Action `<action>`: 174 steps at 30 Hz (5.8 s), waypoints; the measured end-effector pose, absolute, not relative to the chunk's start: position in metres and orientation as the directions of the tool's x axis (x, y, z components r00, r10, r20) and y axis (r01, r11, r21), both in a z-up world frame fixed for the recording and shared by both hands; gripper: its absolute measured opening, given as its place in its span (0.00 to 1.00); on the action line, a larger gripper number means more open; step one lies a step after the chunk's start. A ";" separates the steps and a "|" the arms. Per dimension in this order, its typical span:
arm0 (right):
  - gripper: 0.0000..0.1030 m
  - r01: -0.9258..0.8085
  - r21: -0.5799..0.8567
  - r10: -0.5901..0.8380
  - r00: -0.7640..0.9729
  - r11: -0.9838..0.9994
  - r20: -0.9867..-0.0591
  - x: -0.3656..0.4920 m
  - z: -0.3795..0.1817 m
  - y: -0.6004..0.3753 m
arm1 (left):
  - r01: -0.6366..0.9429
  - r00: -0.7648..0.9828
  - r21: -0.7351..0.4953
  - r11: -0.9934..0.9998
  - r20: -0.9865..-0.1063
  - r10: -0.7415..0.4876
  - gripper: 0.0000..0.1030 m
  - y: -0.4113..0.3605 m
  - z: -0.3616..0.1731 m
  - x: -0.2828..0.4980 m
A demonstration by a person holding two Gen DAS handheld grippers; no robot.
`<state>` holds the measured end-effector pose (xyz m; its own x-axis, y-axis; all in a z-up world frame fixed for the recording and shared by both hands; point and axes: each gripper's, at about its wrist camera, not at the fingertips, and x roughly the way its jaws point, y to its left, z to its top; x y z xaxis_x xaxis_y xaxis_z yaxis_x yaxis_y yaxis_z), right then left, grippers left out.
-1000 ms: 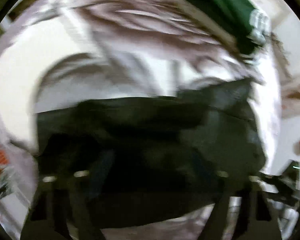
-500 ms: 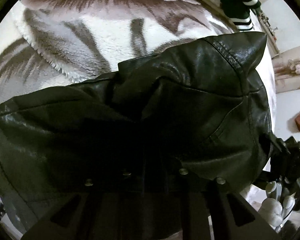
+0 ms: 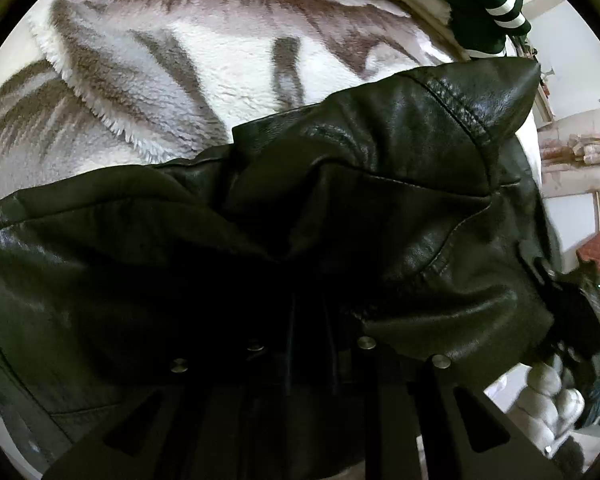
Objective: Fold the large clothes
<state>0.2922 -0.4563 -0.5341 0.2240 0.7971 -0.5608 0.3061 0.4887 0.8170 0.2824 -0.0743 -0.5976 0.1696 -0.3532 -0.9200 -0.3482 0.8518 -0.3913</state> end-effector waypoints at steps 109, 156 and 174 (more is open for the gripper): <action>0.39 -0.211 0.494 0.436 -0.268 0.844 -0.859 0.343 -0.448 -0.210 | -0.747 0.503 -0.522 0.412 -0.849 -0.165 0.26 0.112 -0.596 0.119; 0.50 -0.073 0.360 0.313 -0.358 0.930 -0.880 0.293 -0.470 -0.241 | -0.341 0.261 -0.459 0.821 -0.885 -0.386 0.20 0.069 -0.556 0.235; 0.82 0.610 0.718 0.866 0.103 0.334 -0.490 0.109 -0.556 -0.376 | -0.500 0.455 -0.719 0.483 -0.692 -0.560 0.59 0.076 -0.608 0.112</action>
<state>0.1089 -0.3763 -0.5556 0.1029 0.8655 -0.4902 0.6100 0.3344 0.7184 0.1123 0.0762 -0.6082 0.4548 -0.5605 -0.6921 -0.4996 0.4827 -0.7192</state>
